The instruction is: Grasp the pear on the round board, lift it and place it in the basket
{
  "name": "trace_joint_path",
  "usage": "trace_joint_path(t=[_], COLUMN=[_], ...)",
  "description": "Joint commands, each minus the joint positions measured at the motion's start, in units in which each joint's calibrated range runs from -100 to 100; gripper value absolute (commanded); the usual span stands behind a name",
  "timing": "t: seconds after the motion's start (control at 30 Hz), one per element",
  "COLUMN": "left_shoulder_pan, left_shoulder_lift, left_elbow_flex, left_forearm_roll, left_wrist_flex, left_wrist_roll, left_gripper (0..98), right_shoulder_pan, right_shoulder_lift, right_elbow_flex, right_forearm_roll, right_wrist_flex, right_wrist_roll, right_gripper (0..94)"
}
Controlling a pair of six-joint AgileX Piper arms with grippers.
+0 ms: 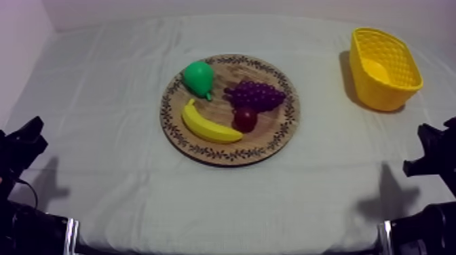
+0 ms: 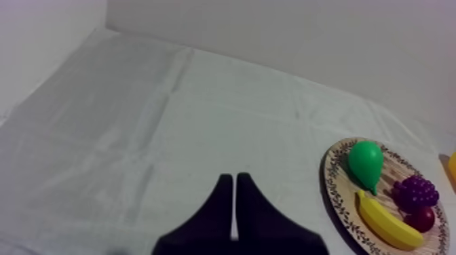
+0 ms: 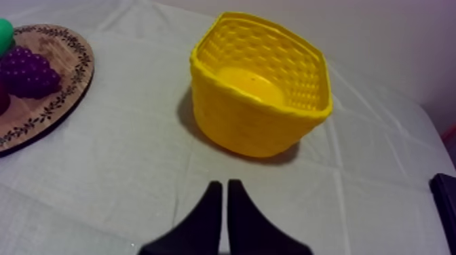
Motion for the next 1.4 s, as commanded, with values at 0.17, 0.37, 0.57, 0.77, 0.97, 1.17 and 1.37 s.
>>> trace_joint_path(t=[0.17,0.37,0.57,0.77,0.97,1.17,1.37], left_shoulder_pan=[0.0,0.0,0.0,0.0,0.0,0.0,0.0], left_shoulder_lift=[0.0,0.0,0.0,0.0,0.0,0.0,0.0], left_elbow_flex=[0.0,0.0,0.0,0.0,0.0,0.0,0.0], left_forearm_roll=[0.02,0.02,0.02,0.02,0.02,0.02,0.02], left_wrist_flex=[0.0,0.0,0.0,0.0,0.0,0.0,0.0], left_wrist_roll=[0.0,0.0,0.0,0.0,0.0,0.0,0.0], left_gripper=[0.1,0.1,0.1,0.1,0.1,0.1,0.1], right_shoulder_pan=[0.0,-0.2,-1.2,-1.6,-2.5,-4.4,-6.4], right_shoulder_lift=[0.0,0.0,5.8,23.6,40.5,54.9,67.7], right_elbow_flex=[0.0,0.0,-3.6,-22.7,-45.9,-64.9,-80.2], right_forearm_roll=[0.0,0.0,-0.2,-2.1,-6.2,-9.4,-12.7], right_wrist_flex=[0.1,-0.1,-2.6,2.0,10.7,17.2,24.1], right_wrist_roll=[-0.1,-0.9,-4.1,-6.2,-6.4,-6.8,-6.9], right_gripper=[0.5,0.6,0.6,0.6,0.6,0.6,0.6])
